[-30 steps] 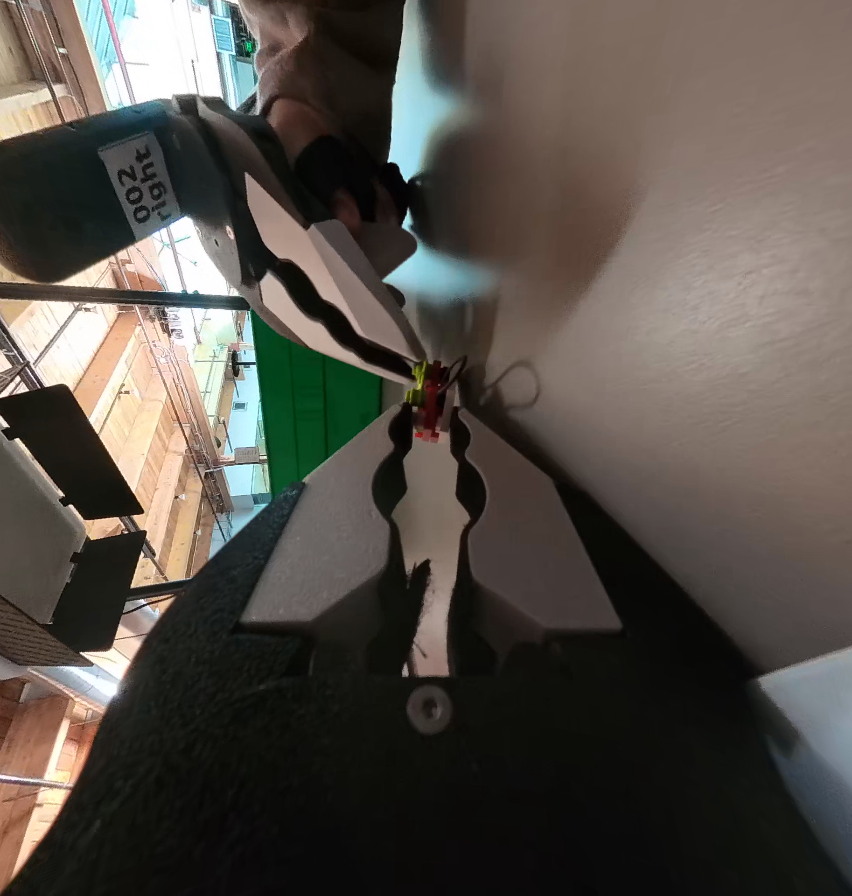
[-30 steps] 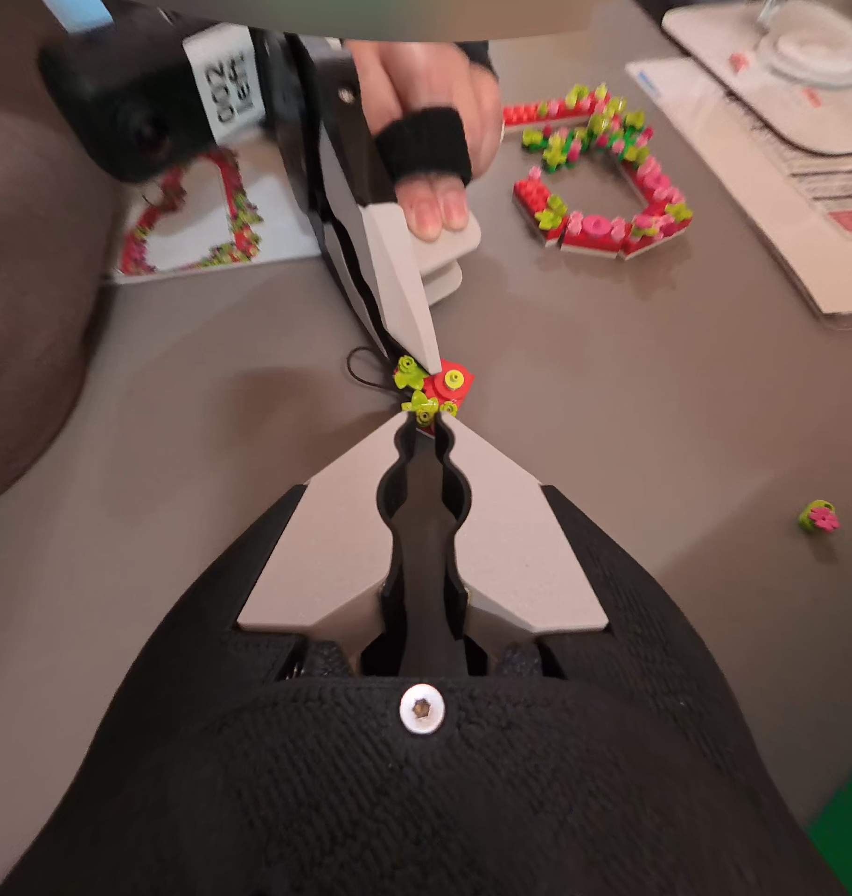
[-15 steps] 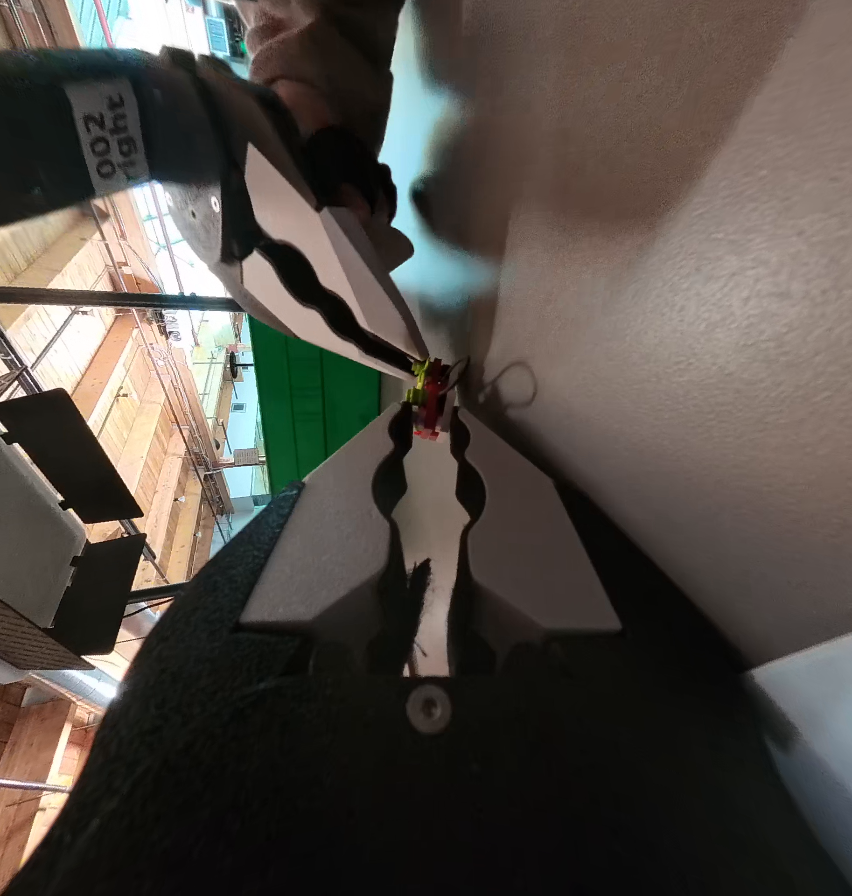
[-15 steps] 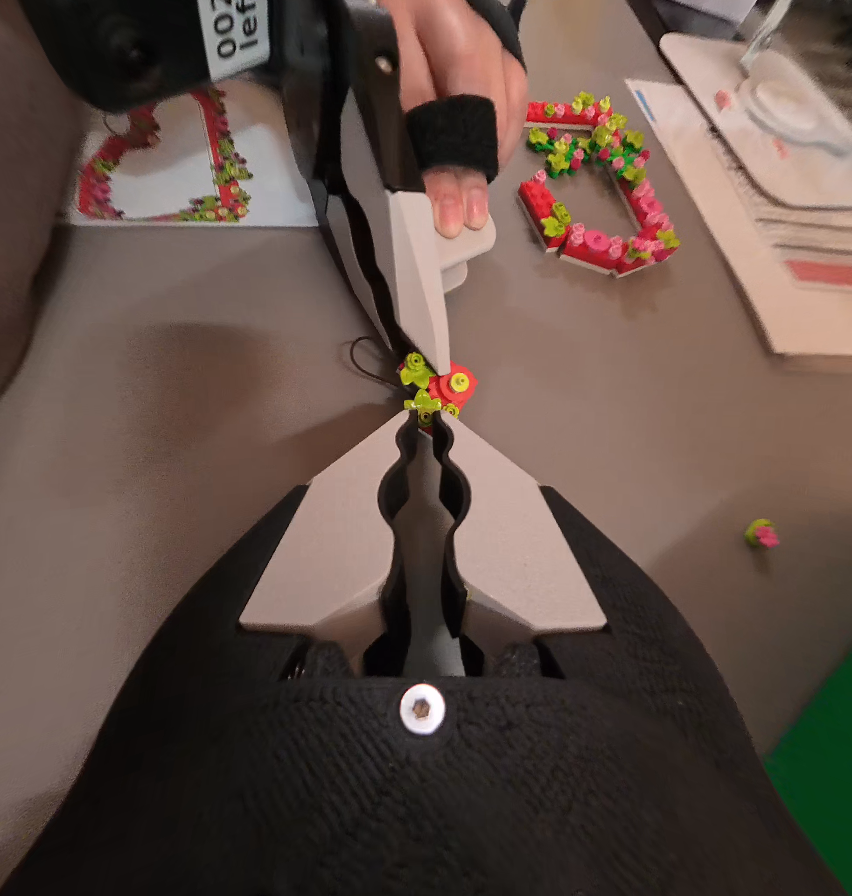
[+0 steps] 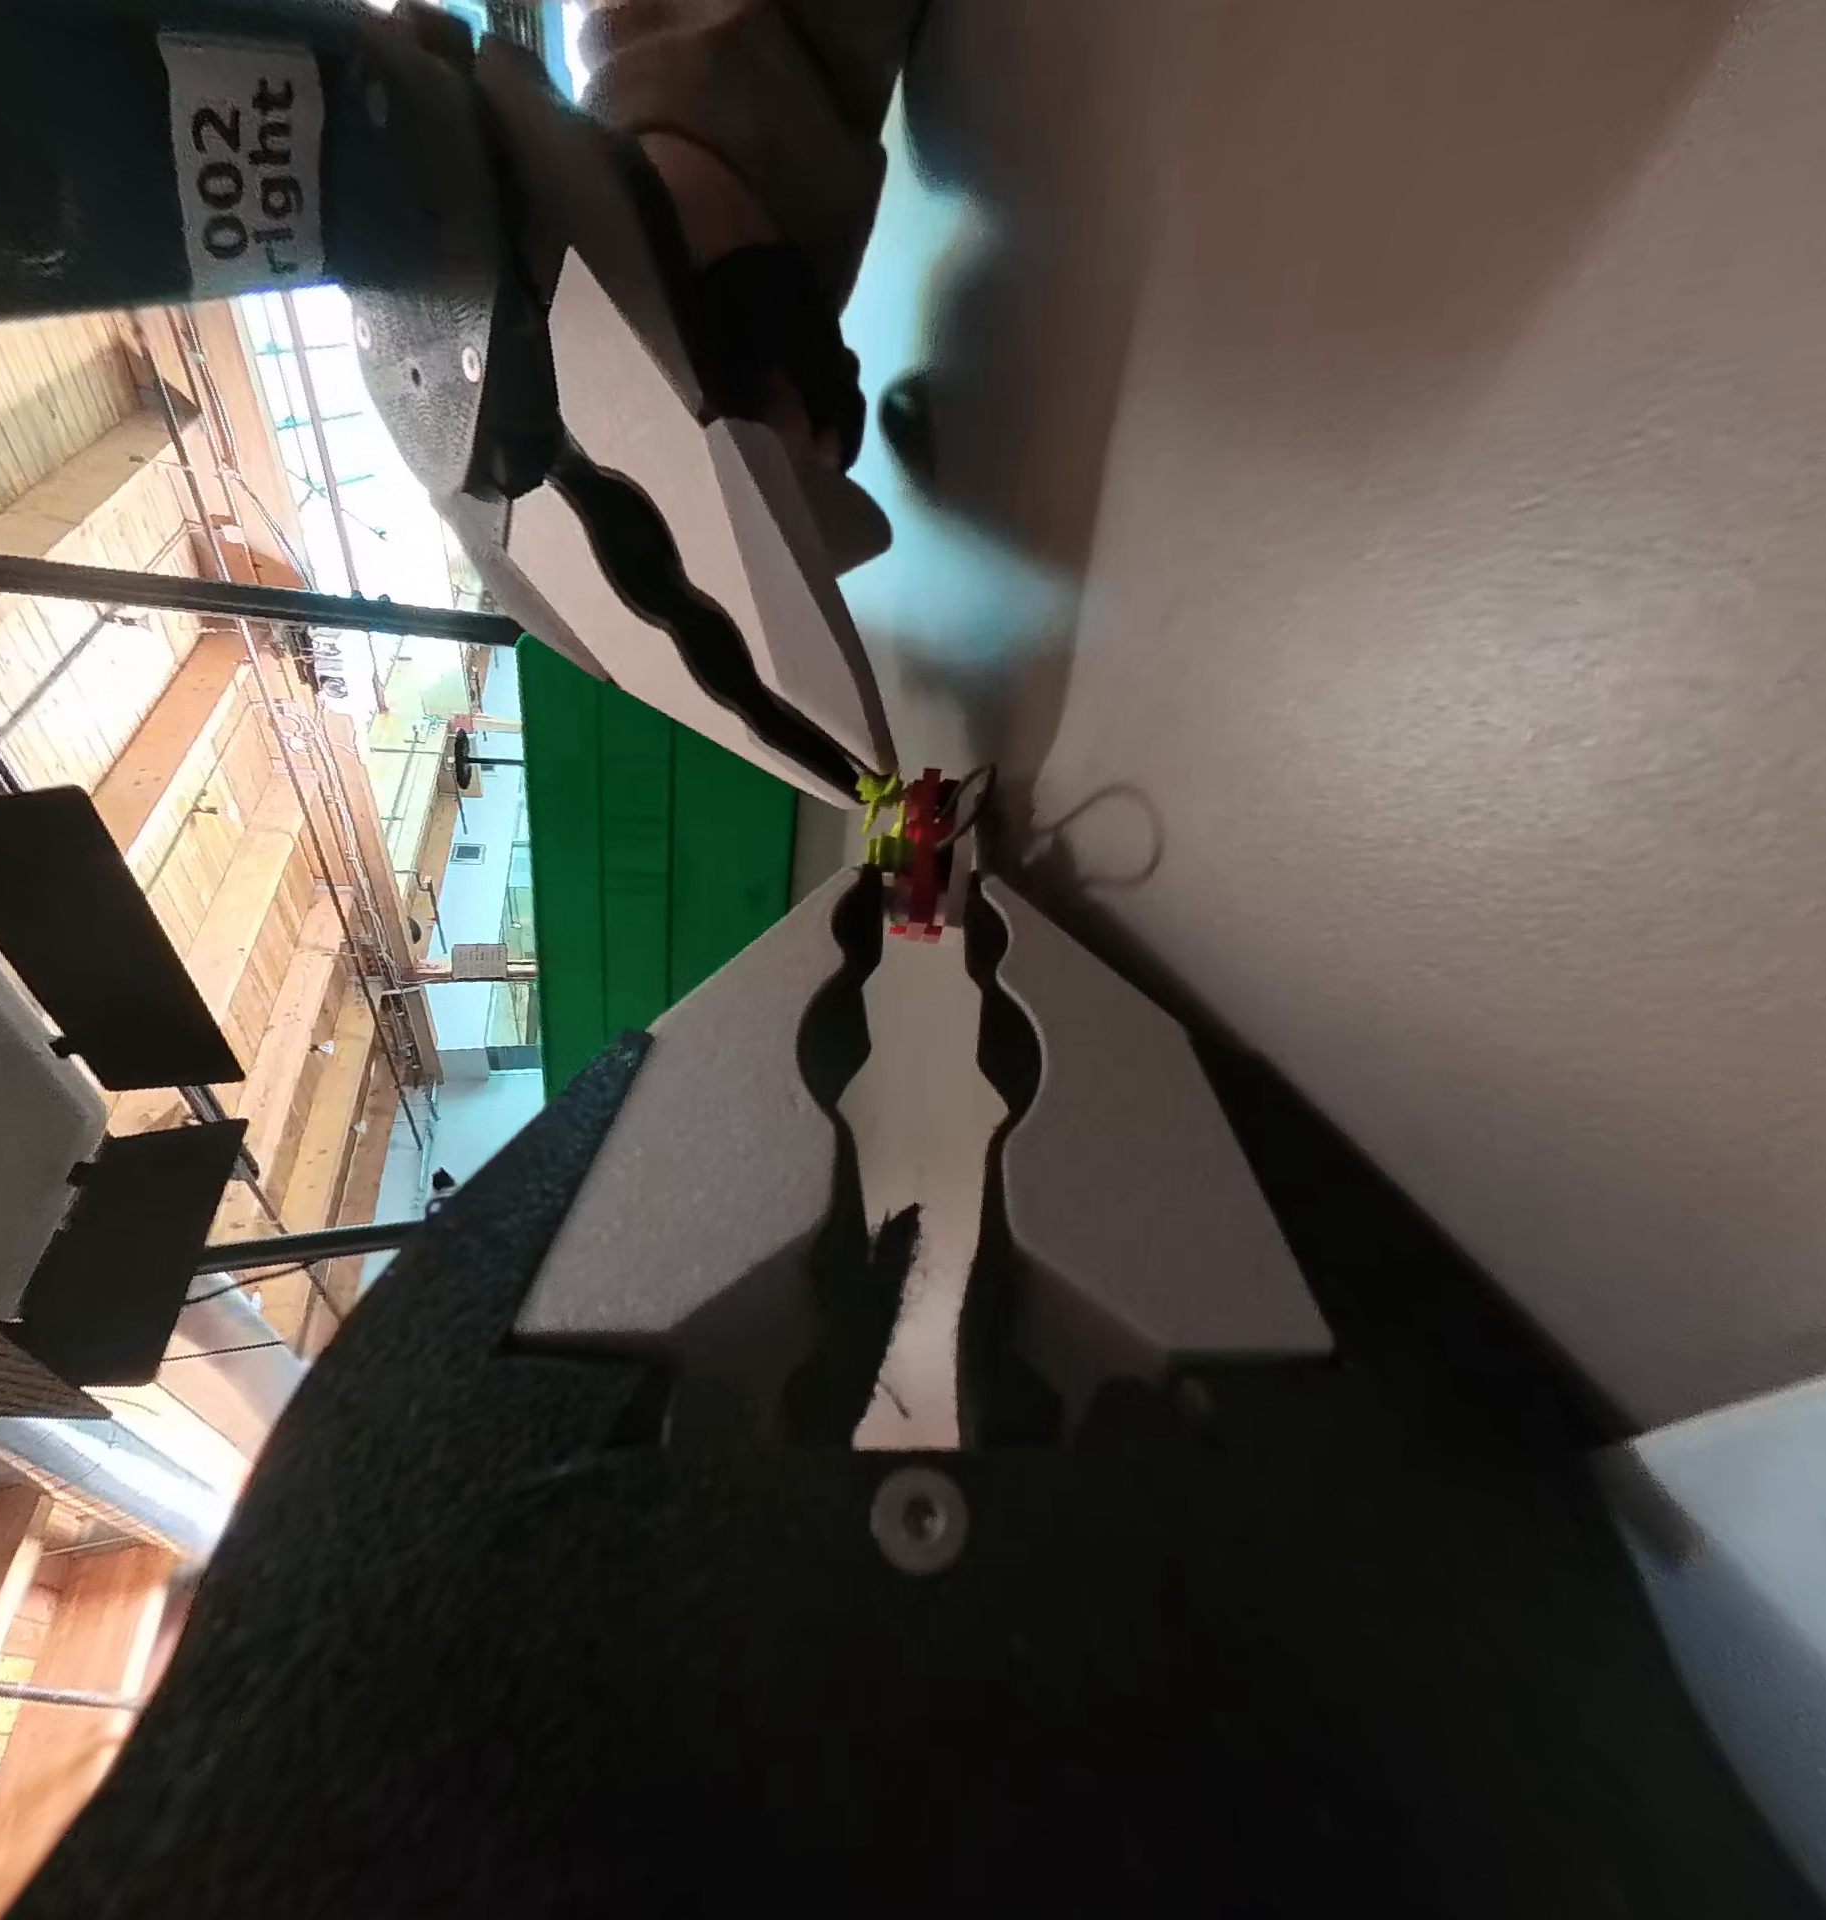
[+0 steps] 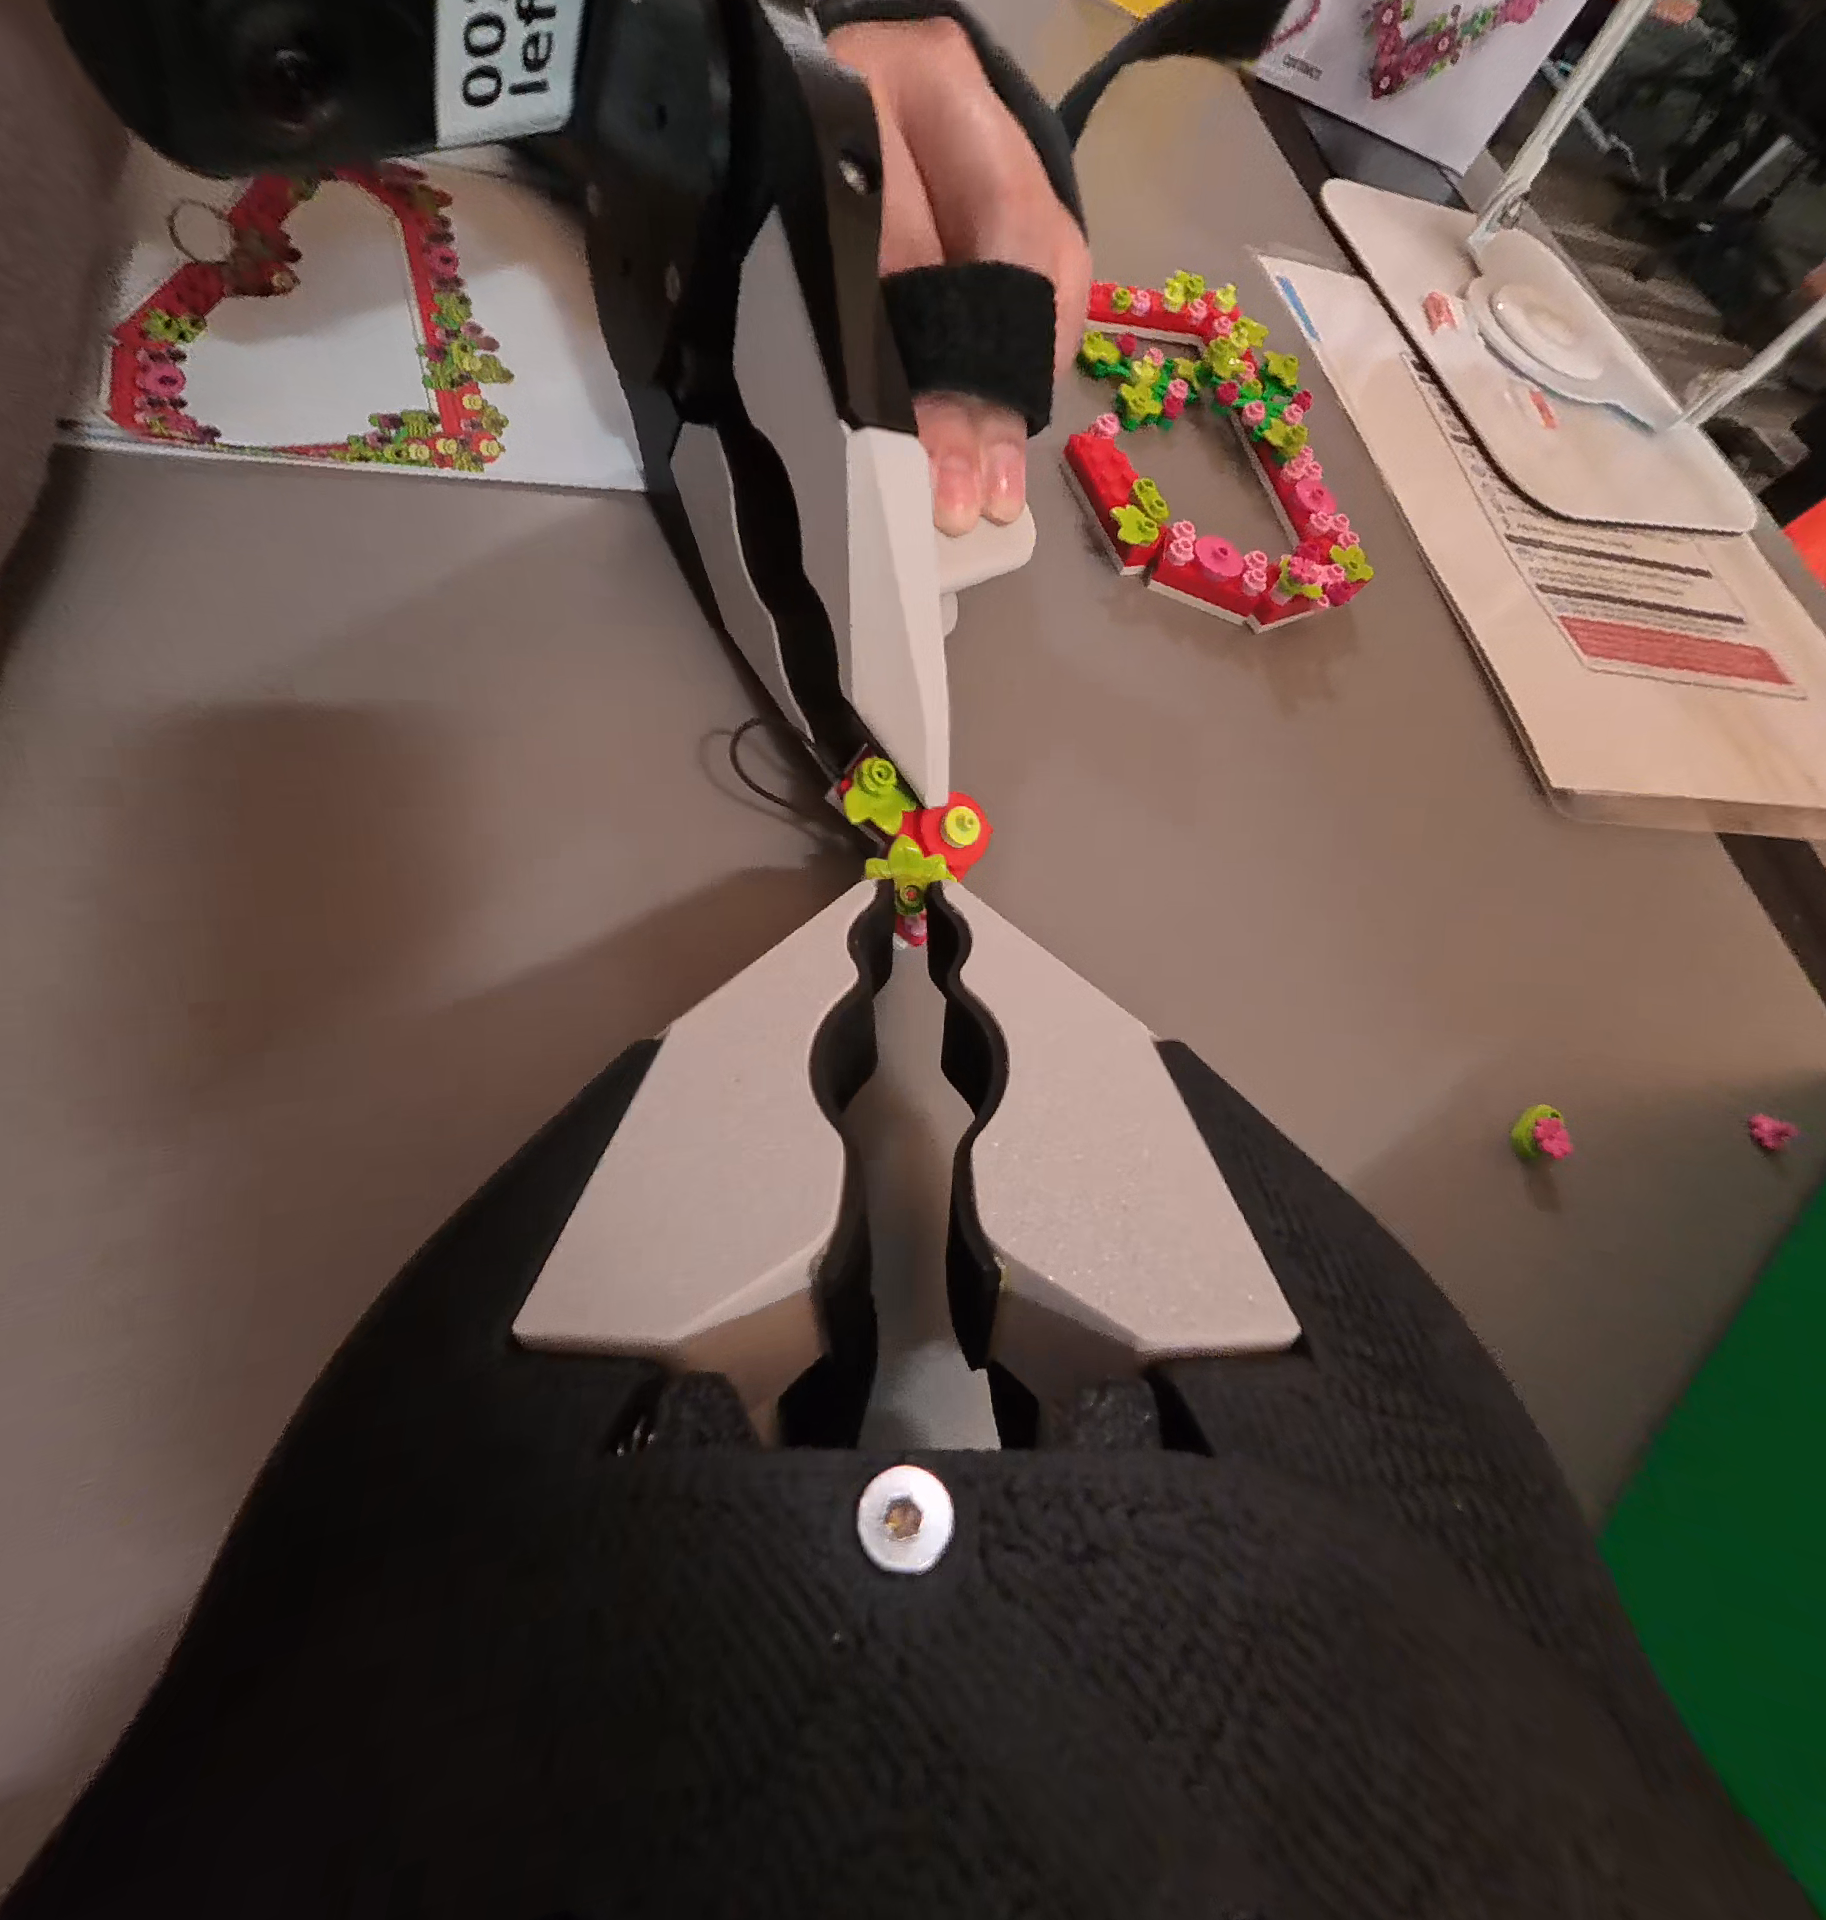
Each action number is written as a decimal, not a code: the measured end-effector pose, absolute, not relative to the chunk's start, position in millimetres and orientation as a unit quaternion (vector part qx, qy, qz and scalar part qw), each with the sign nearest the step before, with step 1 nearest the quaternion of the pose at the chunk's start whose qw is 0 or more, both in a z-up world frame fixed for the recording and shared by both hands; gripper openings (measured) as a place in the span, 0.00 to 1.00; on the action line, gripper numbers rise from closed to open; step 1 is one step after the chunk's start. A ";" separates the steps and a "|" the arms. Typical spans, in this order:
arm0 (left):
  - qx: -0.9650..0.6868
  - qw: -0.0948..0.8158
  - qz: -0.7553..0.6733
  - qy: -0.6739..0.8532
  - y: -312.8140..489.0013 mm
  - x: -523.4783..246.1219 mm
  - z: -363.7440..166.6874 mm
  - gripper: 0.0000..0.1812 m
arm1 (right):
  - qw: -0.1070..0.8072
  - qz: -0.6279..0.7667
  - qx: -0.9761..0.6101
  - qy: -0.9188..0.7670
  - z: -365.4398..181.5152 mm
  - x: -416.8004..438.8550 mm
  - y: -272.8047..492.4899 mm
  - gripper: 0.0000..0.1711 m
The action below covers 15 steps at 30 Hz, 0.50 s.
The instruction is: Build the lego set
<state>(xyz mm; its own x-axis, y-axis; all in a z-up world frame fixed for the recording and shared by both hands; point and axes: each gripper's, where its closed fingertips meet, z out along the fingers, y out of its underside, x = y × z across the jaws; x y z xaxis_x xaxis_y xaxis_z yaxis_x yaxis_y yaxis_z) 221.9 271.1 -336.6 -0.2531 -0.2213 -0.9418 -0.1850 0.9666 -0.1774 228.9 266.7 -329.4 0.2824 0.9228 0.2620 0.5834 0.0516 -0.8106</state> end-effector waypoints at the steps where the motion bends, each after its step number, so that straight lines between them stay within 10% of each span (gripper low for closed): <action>1: -0.139 0.595 -0.023 0.791 271.4 221.7 -336.7 0.08 | 0.448 0.193 -0.666 -0.564 -329.8 229.5 267.6 0.02; 15: -0.320 0.476 -0.236 0.784 274.1 208.2 -329.8 0.25 | 0.501 0.079 -0.653 -0.562 -332.3 240.8 290.1 0.02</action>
<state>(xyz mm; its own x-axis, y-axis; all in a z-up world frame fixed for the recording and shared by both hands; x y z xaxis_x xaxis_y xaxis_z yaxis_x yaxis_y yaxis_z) 208.2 274.1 -329.8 -0.3406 -0.7274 -0.5957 -0.2774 0.6832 -0.6755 240.8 290.1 -332.3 0.3554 0.8139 0.4596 0.6552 0.1338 -0.7435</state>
